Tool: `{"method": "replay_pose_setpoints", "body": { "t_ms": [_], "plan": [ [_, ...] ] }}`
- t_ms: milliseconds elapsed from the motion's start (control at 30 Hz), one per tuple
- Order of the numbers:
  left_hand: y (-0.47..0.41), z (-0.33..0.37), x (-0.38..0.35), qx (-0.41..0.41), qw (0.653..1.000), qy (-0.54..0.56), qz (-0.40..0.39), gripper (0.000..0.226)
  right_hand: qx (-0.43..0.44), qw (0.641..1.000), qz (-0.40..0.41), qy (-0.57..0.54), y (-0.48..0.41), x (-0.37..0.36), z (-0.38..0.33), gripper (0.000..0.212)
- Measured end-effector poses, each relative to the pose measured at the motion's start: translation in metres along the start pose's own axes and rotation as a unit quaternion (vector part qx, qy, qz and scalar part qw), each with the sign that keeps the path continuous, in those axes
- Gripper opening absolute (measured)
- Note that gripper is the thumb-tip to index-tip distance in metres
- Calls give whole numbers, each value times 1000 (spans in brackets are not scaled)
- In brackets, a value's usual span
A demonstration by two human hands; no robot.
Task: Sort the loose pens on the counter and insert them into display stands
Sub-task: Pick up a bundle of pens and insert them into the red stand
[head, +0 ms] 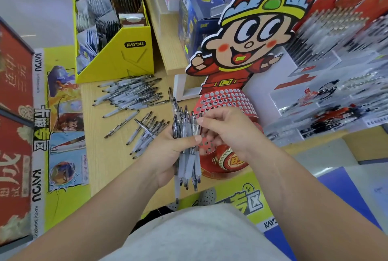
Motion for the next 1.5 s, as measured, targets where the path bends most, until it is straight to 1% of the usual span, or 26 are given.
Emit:
{"method": "replay_pose_setpoints", "body": {
  "t_ms": [133,200,300,333,400,433,467,533,633,767,867,933,1133,1300,1500],
  "plan": [
    [-2,-4,1,19,999,25,38,23,-23,998,5,-60,3,14,4,16],
    [-5,-7,2,21,998,28,56,21,-20,995,15,-98,6,25,4,13],
    [-8,-12,8,20,996,16,84,29,-1,990,41,-132,9,45,4,10],
    [-9,-13,11,22,995,12,93,28,9,989,54,-140,11,53,3,10],
    [-12,-18,20,29,994,-5,102,17,35,984,86,-153,15,72,2,9],
    [-13,-20,25,33,993,-14,108,22,49,981,107,-153,17,82,2,9],
    [-14,-21,29,37,992,-14,117,31,64,978,130,-148,20,92,2,10],
    [-15,-24,38,40,989,-7,139,40,93,973,174,-120,25,108,4,9],
    [-14,-27,45,41,987,7,156,36,124,967,220,-39,27,111,5,5],
    [-12,-29,44,35,986,27,163,40,149,957,240,61,15,97,12,16],
    [-10,-30,39,32,986,30,160,41,170,945,246,131,4,85,15,6],
    [-9,-31,36,35,987,30,155,39,188,936,248,161,2,78,13,6],
    [-6,-31,37,38,987,17,157,39,201,925,239,215,-7,61,12,12],
    [-5,-30,37,40,986,28,159,42,186,926,216,249,-17,47,17,15],
    [-10,-25,36,32,986,39,162,39,170,936,203,232,-25,45,18,15]
  ]
}}
Point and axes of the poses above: each hand's wrist, its own y-axis away from the middle knuckle, its own x-axis out of the back of the hand, z = x × y, the point moved 9 cm from there along -y, towards the middle knuckle, and after that the axes turned 14 degrees about -x, right-handed, at the moved point
